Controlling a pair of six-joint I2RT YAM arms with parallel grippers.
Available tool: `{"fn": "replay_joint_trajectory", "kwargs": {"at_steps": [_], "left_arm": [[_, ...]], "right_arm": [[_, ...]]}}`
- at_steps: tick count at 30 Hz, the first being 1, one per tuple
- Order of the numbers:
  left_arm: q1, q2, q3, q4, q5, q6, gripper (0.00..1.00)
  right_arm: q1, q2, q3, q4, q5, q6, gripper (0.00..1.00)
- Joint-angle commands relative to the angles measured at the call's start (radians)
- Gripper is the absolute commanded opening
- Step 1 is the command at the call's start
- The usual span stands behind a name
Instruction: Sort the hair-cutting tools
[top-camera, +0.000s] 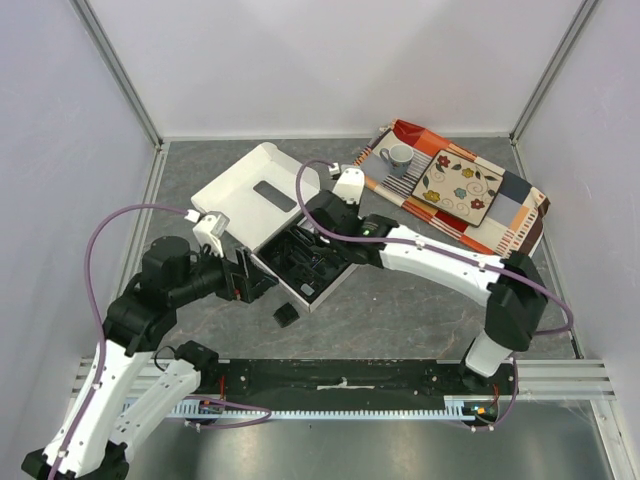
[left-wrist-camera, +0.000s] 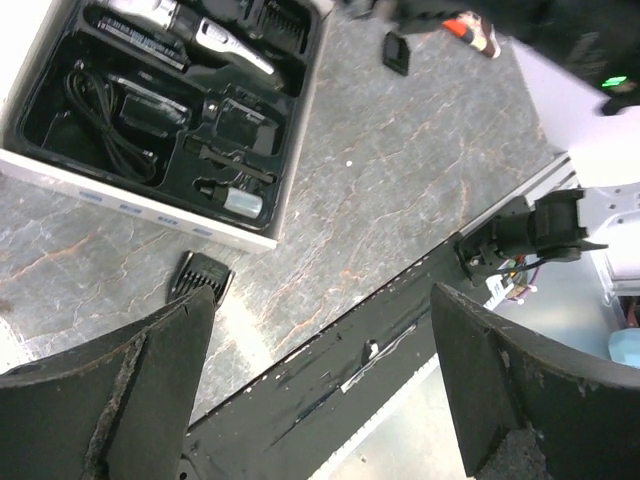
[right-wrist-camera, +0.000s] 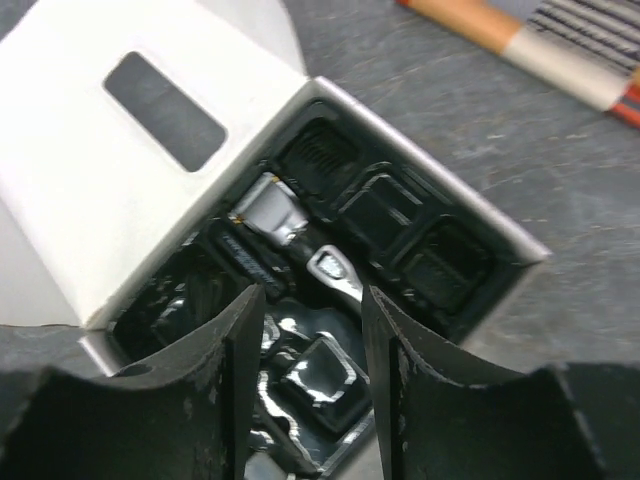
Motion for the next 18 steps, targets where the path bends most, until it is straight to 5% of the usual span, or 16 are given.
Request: {"fn": "replay_joint_trajectory", "kwargs": {"at_steps": [1, 7, 10, 14, 18], "left_arm": [[0.003, 0.043, -0.057, 0.047, -0.042, -0.045, 0.93], [0.003, 0.112, -0.123, 0.027, -0.142, -0.193, 0.74], [0.003, 0.124, -0.154, 0.012, -0.183, -0.252, 0.58], [0.003, 0.137, -0.189, 0.007, -0.206, -0.332, 0.21], [0.003, 0.166, -0.238, 0.007, -0.221, -0.39, 0.02]], "right_arm": [[-0.012, -0.091, -0.059, -0.077, 0.048, -0.11, 0.52], [-0.012, -0.149, -0.129, -0.2, 0.042, -0.162, 0.54], [-0.012, -0.192, -0.205, -0.21, 0.036, -0.176, 0.52], [-0.016, -0.229, -0.289, -0.205, 0.06, -0.152, 0.5], [-0.085, -0.251, -0.355, -0.179, 0.045, -0.13, 0.42]]}}
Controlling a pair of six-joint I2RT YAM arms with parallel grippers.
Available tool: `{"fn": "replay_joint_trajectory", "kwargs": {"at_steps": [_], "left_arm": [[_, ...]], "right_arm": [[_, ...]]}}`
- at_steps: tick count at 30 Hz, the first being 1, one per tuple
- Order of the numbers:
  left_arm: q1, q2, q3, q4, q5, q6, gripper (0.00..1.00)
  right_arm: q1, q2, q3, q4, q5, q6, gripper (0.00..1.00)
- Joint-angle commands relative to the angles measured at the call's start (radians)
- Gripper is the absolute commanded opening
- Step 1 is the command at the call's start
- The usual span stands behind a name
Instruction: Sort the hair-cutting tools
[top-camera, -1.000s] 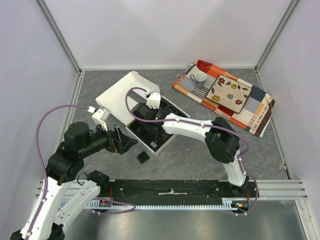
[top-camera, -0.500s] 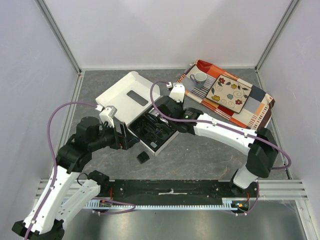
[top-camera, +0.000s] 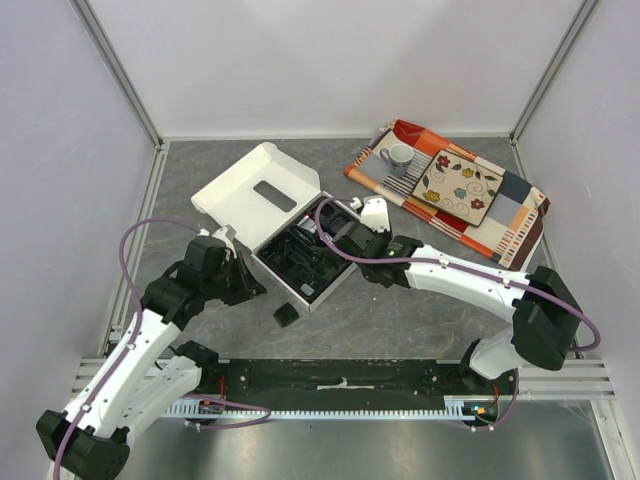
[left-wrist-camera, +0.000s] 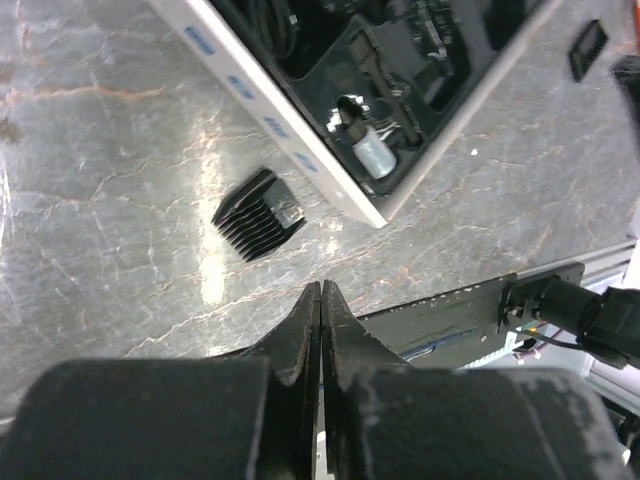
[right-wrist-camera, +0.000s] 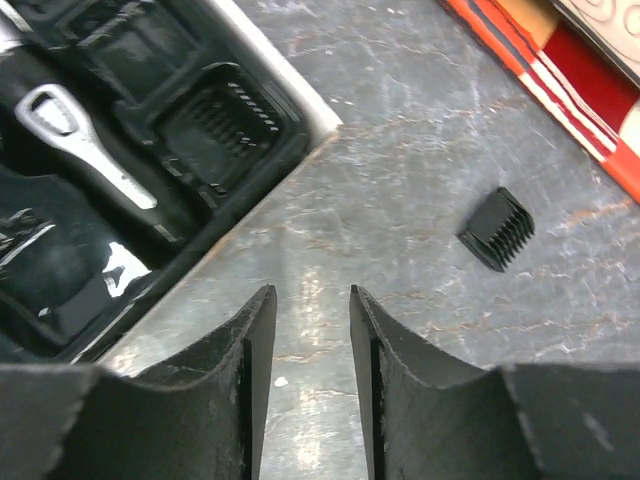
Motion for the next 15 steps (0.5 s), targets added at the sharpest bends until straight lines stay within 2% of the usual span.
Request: {"fn": "replay_joint_trajectory", "kwargs": {"at_steps": [1, 8, 11, 12, 15], "left_arm": [[0.002, 0.036, -0.043, 0.009, -0.045, -0.134, 0.02], [0.002, 0.1, -0.077, 0.004, -0.177, -0.233, 0.02], [0.002, 0.147, -0.075, 0.033, -0.225, -0.26, 0.02], [0.002, 0.179, -0.078, 0.048, -0.229, -0.264, 0.02], [0.002, 0.27, -0.082, 0.12, -0.257, -0.277, 0.02]], "right_arm": [[-0.102, -0.046, -0.05, 0.027, 0.006, 0.013, 0.4], [-0.328, -0.045, -0.075, 0.198, -0.08, -0.036, 0.25], [-0.384, 0.045, -0.009, 0.239, -0.123, -0.083, 0.15], [-0.394, 0.068, 0.008, 0.254, -0.138, -0.109, 0.09], [-0.433, 0.164, 0.076, 0.313, -0.219, -0.224, 0.0]]}}
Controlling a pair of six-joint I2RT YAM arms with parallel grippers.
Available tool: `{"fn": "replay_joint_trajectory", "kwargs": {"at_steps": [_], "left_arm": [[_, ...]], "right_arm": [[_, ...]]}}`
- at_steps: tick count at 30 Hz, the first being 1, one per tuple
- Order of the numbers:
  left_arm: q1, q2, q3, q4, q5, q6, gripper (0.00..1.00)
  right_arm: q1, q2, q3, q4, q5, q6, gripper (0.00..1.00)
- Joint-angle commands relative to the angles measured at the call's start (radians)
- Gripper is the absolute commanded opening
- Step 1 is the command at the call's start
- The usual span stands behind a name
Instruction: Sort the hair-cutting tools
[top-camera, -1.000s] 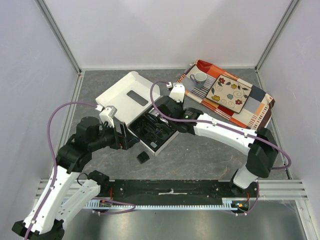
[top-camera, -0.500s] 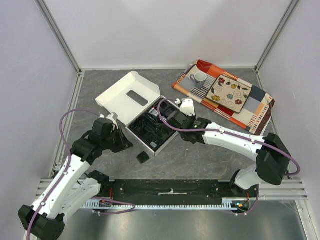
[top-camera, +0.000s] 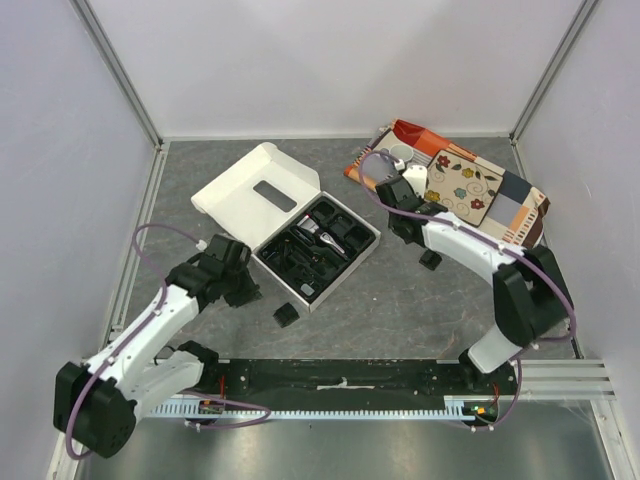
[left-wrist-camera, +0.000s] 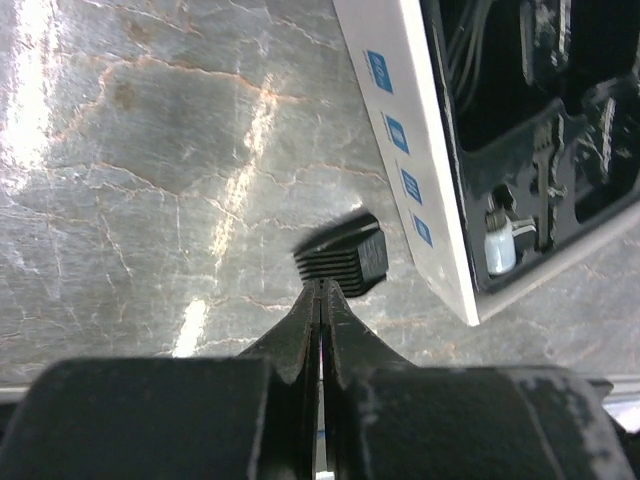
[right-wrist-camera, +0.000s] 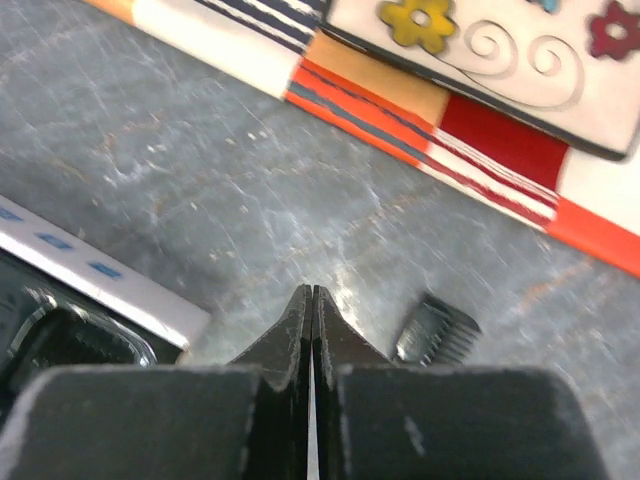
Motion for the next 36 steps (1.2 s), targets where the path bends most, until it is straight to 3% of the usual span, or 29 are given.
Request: {"fn": "replay_joint_trajectory", "kwargs": {"at_steps": [1, 8, 14, 21, 36], "left_arm": [[0.002, 0.106, -0.003, 0.108, -0.08, -0.071, 0.02], [0.003, 0.313, 0.051, 0.258, -0.088, -0.07, 0.02], [0.011, 0.407, 0.101, 0.301, -0.118, -0.047, 0.02], [0.065, 0.451, 0.154, 0.361, -0.098, 0.017, 0.02], [0.108, 0.594, 0.285, 0.47, -0.028, 0.11, 0.02]], "right_arm": [[-0.04, 0.126, 0.113, 0.136, -0.144, -0.162, 0.0], [-0.118, 0.349, 0.277, 0.168, -0.378, -0.268, 0.0], [-0.137, 0.406, 0.308, 0.164, -0.534, -0.327, 0.0], [-0.134, 0.367, 0.199, 0.196, -0.676, -0.32, 0.0], [-0.062, 0.169, -0.004, 0.222, -0.677, -0.291, 0.0]]}}
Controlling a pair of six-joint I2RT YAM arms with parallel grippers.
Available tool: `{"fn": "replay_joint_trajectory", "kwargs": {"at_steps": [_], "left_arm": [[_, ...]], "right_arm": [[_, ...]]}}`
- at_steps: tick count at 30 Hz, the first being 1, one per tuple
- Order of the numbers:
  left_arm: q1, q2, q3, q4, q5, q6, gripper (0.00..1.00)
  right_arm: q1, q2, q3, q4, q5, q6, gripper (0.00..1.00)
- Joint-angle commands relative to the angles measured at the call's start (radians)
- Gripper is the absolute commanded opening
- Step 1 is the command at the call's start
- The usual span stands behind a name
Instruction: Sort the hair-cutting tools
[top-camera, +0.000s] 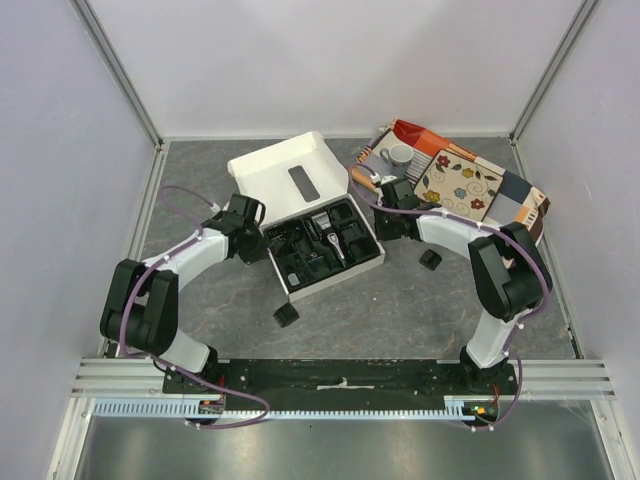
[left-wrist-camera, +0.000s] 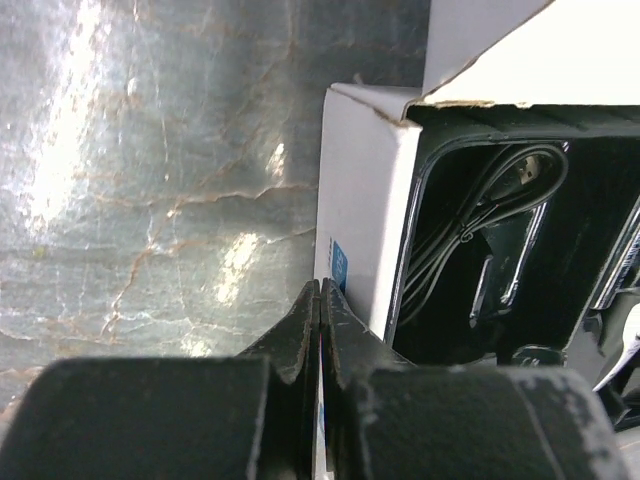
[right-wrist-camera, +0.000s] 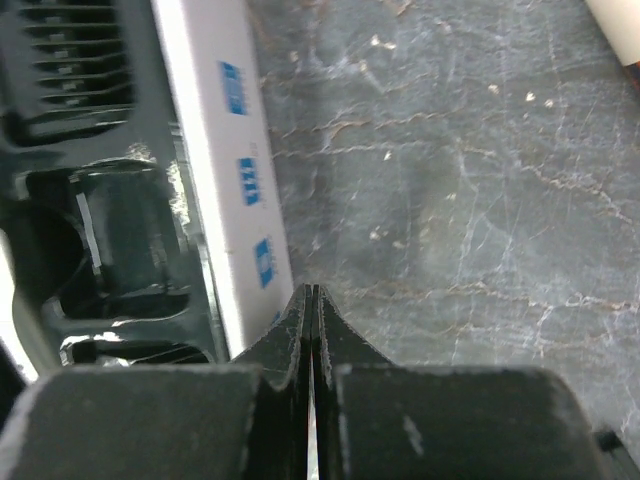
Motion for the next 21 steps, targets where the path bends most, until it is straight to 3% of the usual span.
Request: {"fn": "replay_joint_trajectory", "kwargs": {"at_steps": [1, 21], "left_arm": [[0.002, 0.007, 0.078, 0.112, 0.045, 0.044, 0.02], [0.06, -0.016, 0.152, 0.023, 0.002, 0.108, 0.02]], "right_arm": [[0.062, -0.097, -0.041, 0.024, -0.025, 0.016, 0.0], [0.243, -0.203, -0.085, -0.032, 0.062, 0.089, 0.0]]}}
